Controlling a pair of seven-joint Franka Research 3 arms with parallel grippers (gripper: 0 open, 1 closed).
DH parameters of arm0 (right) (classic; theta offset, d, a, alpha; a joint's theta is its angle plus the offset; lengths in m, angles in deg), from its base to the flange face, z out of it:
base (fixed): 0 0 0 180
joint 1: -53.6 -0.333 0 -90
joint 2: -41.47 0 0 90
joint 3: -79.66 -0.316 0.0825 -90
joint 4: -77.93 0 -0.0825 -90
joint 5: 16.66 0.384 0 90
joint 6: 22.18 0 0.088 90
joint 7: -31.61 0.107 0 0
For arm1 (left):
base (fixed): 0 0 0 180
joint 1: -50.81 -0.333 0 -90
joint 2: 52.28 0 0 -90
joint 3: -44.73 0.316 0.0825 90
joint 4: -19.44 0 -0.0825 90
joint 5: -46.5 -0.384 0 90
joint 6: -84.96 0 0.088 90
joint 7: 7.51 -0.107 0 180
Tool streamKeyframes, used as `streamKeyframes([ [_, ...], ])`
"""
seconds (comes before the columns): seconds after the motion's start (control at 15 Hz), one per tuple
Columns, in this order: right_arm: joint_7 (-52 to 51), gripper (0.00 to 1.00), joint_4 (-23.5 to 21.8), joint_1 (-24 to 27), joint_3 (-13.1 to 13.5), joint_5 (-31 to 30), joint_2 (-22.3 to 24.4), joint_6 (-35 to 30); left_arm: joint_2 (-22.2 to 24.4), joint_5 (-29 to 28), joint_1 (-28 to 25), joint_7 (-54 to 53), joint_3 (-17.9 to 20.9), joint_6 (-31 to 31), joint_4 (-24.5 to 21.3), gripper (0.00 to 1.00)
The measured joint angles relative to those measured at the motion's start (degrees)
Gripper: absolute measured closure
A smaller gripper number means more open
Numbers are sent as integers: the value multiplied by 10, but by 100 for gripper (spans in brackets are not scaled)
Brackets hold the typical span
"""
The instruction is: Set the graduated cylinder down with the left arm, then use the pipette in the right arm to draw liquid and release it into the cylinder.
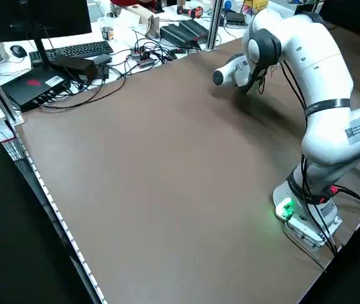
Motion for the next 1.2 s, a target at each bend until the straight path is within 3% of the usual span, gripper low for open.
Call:
streamKeyframes([
  [0.53,-54,76,9,8,0,2,0,-23,-1,7,0,0,0,0,0,64],
  [0.6,-64,76,11,10,0,3,0,-26,-1,7,0,0,0,0,0,56],
  [0.73,-80,74,14,14,0,9,0,-27,-2,8,0,0,1,0,0,52],
  [0.8,-83,74,15,15,0,10,0,-27,-2,8,0,0,2,0,0,46],
  [0.87,-87,74,17,16,0,12,0,-27,-2,8,0,0,3,0,0,28],
  [1.07,-91,74,24,19,0,13,0,-38,-2,8,0,0,3,0,0,20],
  [1.2,-94,74,29,22,-1,17,0,-46,-2,8,0,0,4,0,0,4],
])
